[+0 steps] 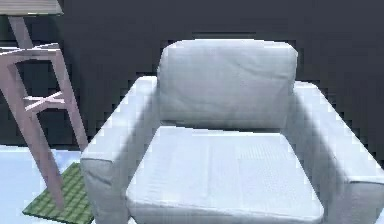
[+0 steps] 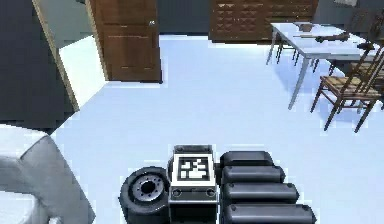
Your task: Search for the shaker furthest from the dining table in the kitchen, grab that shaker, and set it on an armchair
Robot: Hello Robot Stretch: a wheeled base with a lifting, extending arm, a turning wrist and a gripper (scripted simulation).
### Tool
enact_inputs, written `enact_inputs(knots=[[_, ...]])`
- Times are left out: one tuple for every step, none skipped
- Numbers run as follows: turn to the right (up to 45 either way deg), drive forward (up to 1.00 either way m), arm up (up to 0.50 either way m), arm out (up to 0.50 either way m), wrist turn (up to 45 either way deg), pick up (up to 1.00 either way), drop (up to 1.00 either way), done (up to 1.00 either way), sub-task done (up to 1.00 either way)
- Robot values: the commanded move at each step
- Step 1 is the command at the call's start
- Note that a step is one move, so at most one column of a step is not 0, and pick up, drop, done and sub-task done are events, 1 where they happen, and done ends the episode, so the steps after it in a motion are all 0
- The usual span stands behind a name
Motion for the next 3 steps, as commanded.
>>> enact_inputs(knots=[[36.0, 0.00, 0.00, 0.00, 0.0, 0.00, 0.00, 0.00, 0.00], [0.0, 0.25, 0.00, 0.00, 0.0, 0.00, 0.00, 0.00, 0.00], [-45.0, 0.00, 0.00, 0.00, 0.0, 0.00, 0.00, 0.00, 0.00]])
